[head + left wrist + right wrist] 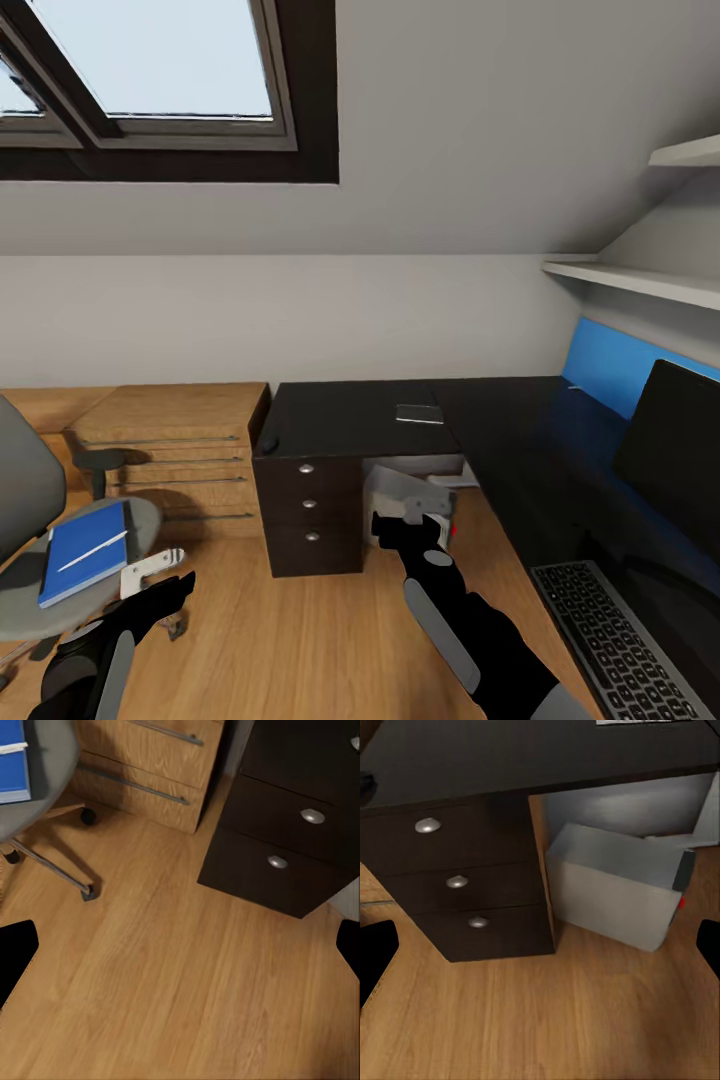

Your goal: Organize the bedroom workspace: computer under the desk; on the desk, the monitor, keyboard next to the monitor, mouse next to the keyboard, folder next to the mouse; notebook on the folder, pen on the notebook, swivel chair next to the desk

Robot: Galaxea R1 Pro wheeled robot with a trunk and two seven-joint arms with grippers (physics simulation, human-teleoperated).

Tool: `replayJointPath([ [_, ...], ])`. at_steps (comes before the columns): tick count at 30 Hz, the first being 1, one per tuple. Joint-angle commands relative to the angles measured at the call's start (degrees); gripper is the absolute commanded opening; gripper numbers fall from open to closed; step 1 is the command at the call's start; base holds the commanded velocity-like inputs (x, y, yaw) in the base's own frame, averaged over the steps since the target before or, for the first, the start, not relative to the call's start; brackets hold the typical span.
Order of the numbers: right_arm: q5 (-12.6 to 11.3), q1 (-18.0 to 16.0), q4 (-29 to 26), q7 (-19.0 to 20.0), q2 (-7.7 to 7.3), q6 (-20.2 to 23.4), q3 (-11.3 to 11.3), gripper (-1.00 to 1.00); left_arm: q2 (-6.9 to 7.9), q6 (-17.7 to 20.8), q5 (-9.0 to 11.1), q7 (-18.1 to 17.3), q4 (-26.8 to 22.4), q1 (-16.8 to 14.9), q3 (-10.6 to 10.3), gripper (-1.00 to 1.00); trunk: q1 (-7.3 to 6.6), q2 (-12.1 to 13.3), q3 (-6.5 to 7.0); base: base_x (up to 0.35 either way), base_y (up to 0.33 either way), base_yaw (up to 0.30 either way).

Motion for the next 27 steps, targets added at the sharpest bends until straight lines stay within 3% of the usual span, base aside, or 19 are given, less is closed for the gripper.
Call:
replayJointPath([
  [1,-0.34,-0.06,-0.09,-0.47,0.02,0.19,0.12,1.0,-0.04,0.29,0.43,0.19,-0.07,-0.05,0.07,1.0,0.04,-0.06,-0.08,0.322,0.133,0.177],
  [27,-0.1,-0.06,0.05,-0.44,0.08,0.2,0.22,1.0,-0.33,0.26,0.37,0.27,0.0,-0.05,-0.39,1.0,0.04,-0.06,-0.52,0.322,0.03,0.257],
])
